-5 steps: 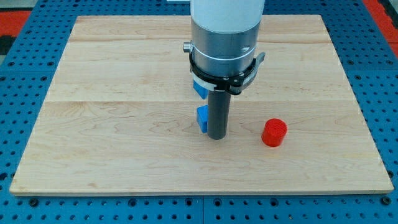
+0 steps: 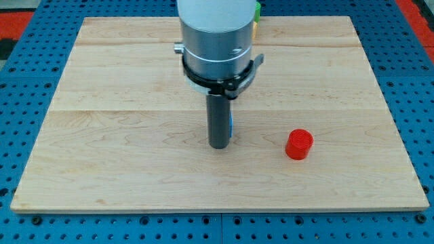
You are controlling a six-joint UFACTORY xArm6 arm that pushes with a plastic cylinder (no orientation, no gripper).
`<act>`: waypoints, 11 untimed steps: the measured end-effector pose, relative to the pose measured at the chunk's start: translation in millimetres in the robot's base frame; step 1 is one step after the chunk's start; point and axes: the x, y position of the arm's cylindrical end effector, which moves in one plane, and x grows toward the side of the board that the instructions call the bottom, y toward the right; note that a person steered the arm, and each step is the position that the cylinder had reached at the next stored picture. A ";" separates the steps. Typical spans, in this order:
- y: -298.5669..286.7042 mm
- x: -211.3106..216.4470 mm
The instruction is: Push the blue cube closer to the blue triangle
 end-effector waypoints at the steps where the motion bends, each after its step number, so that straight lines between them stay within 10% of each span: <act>1: 26.7 0.0; 11: 18.1 -32.5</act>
